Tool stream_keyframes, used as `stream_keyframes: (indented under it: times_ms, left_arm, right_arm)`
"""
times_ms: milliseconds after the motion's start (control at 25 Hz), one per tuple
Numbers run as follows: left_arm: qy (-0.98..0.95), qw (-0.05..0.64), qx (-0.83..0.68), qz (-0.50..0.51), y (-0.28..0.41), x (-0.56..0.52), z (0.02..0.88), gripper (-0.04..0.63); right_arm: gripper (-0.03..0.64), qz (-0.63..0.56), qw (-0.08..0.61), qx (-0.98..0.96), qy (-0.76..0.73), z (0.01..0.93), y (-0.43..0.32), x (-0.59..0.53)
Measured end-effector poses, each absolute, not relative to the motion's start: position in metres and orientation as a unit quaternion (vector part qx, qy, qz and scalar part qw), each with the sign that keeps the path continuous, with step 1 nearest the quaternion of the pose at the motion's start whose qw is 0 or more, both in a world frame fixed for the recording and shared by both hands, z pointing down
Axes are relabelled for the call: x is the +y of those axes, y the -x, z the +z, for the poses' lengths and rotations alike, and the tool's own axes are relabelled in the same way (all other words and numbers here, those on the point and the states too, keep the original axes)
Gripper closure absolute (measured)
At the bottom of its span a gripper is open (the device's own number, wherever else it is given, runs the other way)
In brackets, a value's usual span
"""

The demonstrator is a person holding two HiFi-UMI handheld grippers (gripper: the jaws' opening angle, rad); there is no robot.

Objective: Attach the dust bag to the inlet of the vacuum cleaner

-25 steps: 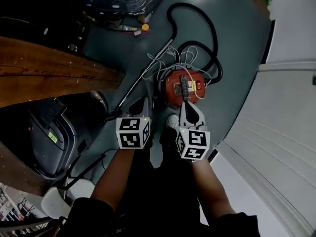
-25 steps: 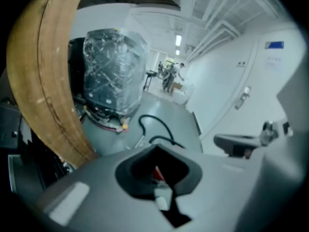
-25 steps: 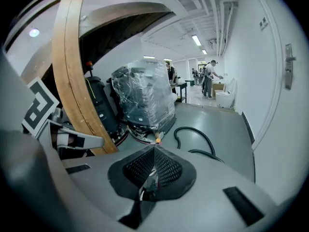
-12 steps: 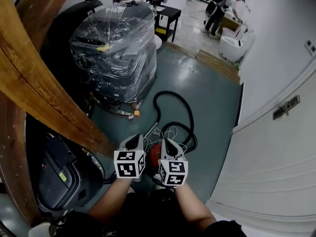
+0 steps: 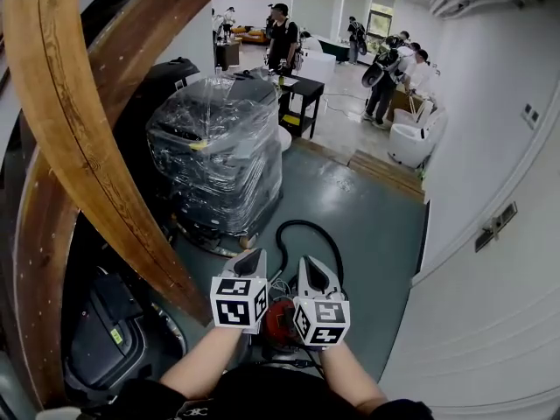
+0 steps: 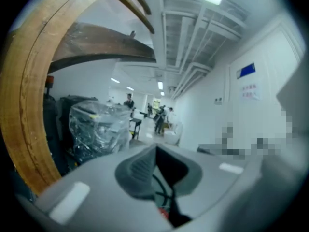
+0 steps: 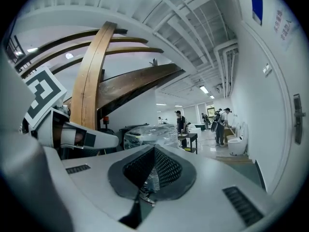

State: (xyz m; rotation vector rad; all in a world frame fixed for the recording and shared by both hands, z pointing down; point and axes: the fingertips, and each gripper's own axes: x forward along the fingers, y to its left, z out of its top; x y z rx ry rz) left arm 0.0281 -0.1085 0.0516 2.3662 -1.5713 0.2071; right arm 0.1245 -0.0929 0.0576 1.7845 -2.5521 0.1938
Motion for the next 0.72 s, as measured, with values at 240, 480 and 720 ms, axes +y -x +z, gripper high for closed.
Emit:
stream_keyframes:
  times_ms: [240,480,720]
  left_arm:
    - [-0.823,0.136,-0.548,0.061,-0.043,-0.102,0.050,0.597]
    - [-0.821,0.143,-0.549,0.068,-0.061,-0.094,0.064,0.597]
    - [-0.829,0.149,-0.533,0.075,-0.079,-0.100,0.070,0.595]
  right_arm:
    - [0.620,0.055,0.020,-0.820,-0.569,0.064,-0.135,-0.086]
    - [0.620,0.067,0.023,-0.820,-0.568,0.072,-0.155,-0.082]
    - [0.620,0.069,0.028,-0.818,-0.570,0.078,-0.168,-0.088]
